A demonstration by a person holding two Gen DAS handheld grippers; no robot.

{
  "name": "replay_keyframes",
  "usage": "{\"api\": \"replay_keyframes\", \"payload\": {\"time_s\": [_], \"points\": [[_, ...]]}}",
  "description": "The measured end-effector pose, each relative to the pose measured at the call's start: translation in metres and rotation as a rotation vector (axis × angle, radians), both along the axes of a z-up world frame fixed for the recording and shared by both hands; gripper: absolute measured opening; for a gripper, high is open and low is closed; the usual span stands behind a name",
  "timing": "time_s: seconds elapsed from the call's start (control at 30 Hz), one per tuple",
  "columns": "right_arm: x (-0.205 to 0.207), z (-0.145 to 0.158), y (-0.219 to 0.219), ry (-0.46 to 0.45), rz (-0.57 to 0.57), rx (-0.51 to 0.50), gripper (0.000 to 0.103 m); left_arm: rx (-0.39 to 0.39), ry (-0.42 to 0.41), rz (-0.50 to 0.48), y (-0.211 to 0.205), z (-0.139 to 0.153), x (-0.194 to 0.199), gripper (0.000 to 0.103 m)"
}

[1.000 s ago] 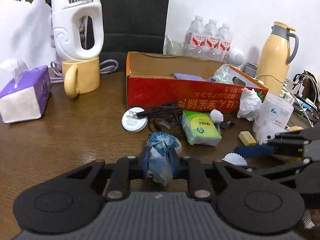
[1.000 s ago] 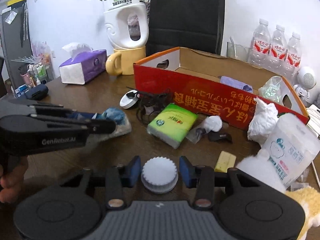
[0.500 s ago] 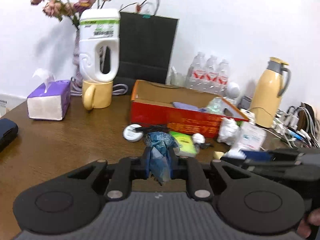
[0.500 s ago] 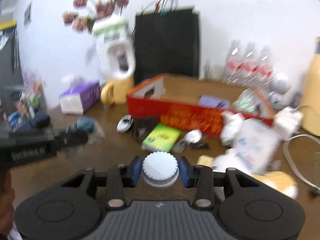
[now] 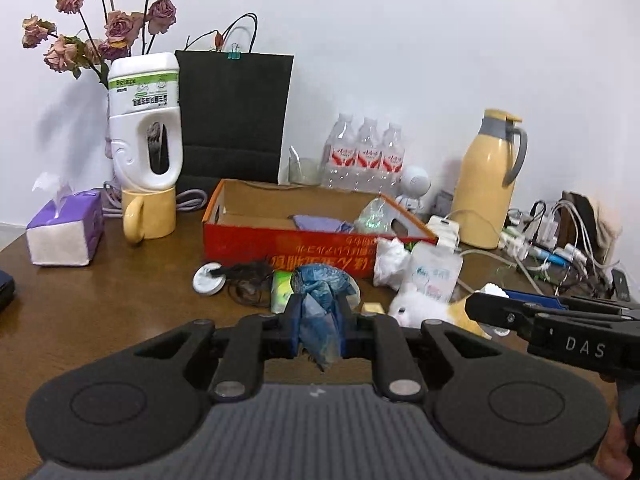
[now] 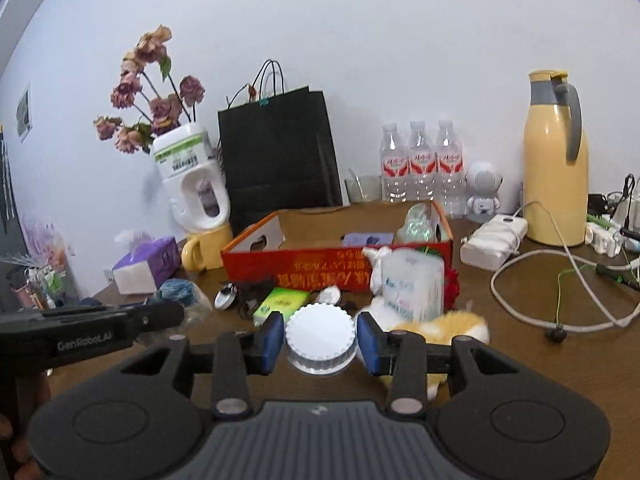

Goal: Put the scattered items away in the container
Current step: 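Carry blue packet and white lid into the box and release both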

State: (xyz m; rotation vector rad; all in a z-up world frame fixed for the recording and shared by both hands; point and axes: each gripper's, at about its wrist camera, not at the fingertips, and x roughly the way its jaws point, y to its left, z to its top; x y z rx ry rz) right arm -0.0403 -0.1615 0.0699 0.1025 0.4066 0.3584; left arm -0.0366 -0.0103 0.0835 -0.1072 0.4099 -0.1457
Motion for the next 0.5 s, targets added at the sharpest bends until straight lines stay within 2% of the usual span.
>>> {"api": "replay_keyframes", "payload": {"time_s": [0.17,0.23,0.3,0.4,0.5], "points": [[0.043,0.027,-0.007,-0.046,0.003,-0.029,0.039,0.004,-0.092,0.041,0.006,0.026,0.043,0.017],[0.073,0.038,-0.009,-0.041,0.001,-0.035,0.039,-0.006,-0.099,0.04,0.009,0.036,0.072,0.017],[0.106,0.047,-0.009,-0.029,0.005,-0.027,0.039,-0.008,-0.098,0.01,0.009,0.041,0.106,0.017],[0.163,0.056,-0.006,0.018,0.023,-0.005,0.039,0.004,-0.075,0.033,0.008,0.044,0.155,0.017],[0.225,0.066,0.006,0.046,0.02,-0.039,0.039,-0.034,-0.042,0.054,0.012,0.057,0.213,0.017]]}}
